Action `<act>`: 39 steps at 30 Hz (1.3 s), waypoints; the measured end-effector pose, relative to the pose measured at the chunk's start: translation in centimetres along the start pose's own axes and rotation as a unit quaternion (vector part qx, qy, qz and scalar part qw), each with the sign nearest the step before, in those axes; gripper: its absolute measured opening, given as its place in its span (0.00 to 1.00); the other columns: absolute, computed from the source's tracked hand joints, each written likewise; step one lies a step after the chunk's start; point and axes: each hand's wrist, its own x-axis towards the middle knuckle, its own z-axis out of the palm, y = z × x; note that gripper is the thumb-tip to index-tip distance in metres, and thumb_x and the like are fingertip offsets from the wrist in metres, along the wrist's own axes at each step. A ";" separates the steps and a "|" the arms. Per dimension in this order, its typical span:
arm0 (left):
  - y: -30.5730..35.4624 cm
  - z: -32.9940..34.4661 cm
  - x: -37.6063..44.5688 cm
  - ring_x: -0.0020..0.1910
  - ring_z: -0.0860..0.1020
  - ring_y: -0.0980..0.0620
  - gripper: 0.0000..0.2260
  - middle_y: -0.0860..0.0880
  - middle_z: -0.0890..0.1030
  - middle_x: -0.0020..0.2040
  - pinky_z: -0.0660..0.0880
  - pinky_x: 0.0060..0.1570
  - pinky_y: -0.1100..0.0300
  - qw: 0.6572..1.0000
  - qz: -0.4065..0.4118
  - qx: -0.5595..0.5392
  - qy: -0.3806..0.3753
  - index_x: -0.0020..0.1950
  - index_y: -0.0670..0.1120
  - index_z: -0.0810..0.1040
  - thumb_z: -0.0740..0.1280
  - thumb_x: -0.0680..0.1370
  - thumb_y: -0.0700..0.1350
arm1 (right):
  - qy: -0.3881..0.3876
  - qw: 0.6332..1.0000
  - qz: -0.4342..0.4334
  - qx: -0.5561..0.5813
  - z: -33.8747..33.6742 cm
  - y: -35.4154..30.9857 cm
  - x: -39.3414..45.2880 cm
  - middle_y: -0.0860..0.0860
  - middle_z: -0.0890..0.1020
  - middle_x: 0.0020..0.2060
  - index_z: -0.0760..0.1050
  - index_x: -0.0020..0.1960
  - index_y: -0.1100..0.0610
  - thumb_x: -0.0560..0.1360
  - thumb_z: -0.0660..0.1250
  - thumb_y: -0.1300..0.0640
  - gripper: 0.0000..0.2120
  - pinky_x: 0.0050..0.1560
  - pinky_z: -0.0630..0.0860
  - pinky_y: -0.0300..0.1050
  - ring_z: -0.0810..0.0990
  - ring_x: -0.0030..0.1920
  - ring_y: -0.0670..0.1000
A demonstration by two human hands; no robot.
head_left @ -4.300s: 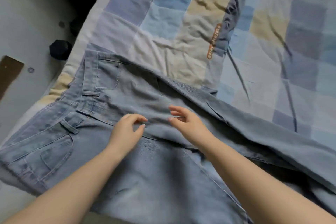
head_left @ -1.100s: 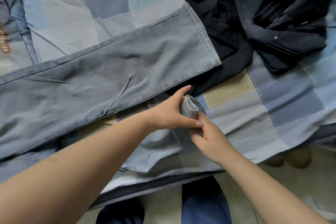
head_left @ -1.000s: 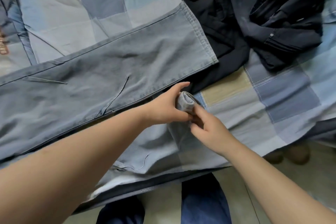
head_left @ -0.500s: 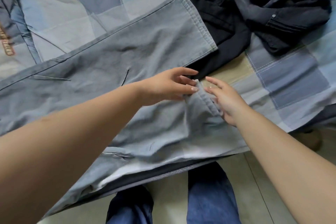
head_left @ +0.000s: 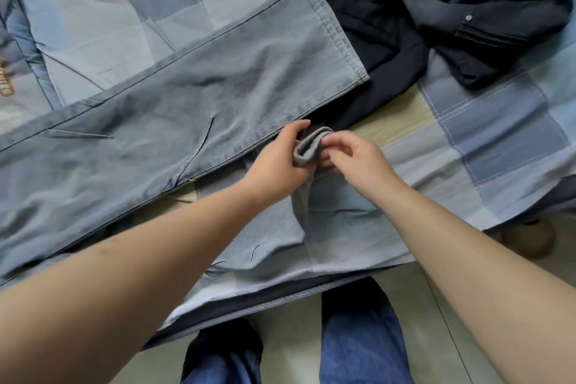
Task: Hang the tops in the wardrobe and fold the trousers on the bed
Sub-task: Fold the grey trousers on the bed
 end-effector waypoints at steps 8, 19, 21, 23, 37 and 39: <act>3.9 -7.2 3.8 0.44 0.76 0.48 0.03 0.49 0.79 0.40 0.67 0.40 0.58 0.973 0.122 0.175 -0.090 0.47 0.43 0.80 0.69 0.74 0.40 | 0.013 0.966 -0.020 -0.257 -1.4 2.3 1.6 0.55 0.82 0.49 0.76 0.54 0.55 0.74 0.67 0.55 0.10 0.42 0.68 0.43 0.78 0.53 0.56; 6.8 -4.2 8.7 0.53 0.76 0.43 0.04 0.44 0.78 0.49 0.67 0.42 0.61 0.970 0.044 0.236 -0.027 0.48 0.44 0.75 0.63 0.76 0.36 | -0.139 0.961 0.109 -0.213 -6.5 3.2 -4.3 0.45 0.78 0.29 0.73 0.33 0.53 0.68 0.70 0.38 0.19 0.39 0.69 0.40 0.76 0.33 0.45; 6.5 -2.9 8.7 0.53 0.75 0.43 0.05 0.43 0.79 0.52 0.61 0.42 0.61 0.970 0.052 0.238 -0.017 0.43 0.45 0.70 0.65 0.77 0.39 | -0.156 0.958 0.111 -0.211 -6.5 4.3 -5.1 0.43 0.80 0.30 0.76 0.36 0.53 0.72 0.69 0.46 0.11 0.37 0.71 0.37 0.77 0.33 0.41; 6.3 -1.6 8.4 0.49 0.75 0.47 0.10 0.46 0.82 0.50 0.65 0.42 0.59 0.981 0.066 0.178 0.035 0.38 0.46 0.66 0.64 0.76 0.38 | -0.140 0.980 0.139 -0.031 -6.9 5.4 -5.7 0.48 0.83 0.37 0.78 0.43 0.54 0.76 0.66 0.56 0.04 0.37 0.76 0.38 0.81 0.36 0.43; 5.5 4.7 11.1 0.61 0.76 0.48 0.18 0.51 0.79 0.62 0.73 0.56 0.57 0.984 -0.030 0.175 0.016 0.66 0.51 0.74 0.63 0.77 0.39 | 0.070 0.972 0.180 -0.137 -12.6 10.5 -6.9 0.58 0.79 0.38 0.77 0.42 0.57 0.77 0.65 0.51 0.11 0.37 0.64 0.44 0.75 0.40 0.55; 4.2 3.6 10.6 0.62 0.75 0.48 0.19 0.49 0.78 0.63 0.70 0.59 0.60 0.986 -0.057 0.157 -0.002 0.67 0.48 0.74 0.65 0.77 0.38 | 0.114 0.968 0.204 -0.093 -11.7 11.6 -6.9 0.54 0.81 0.42 0.78 0.43 0.55 0.77 0.65 0.53 0.07 0.37 0.67 0.42 0.76 0.41 0.52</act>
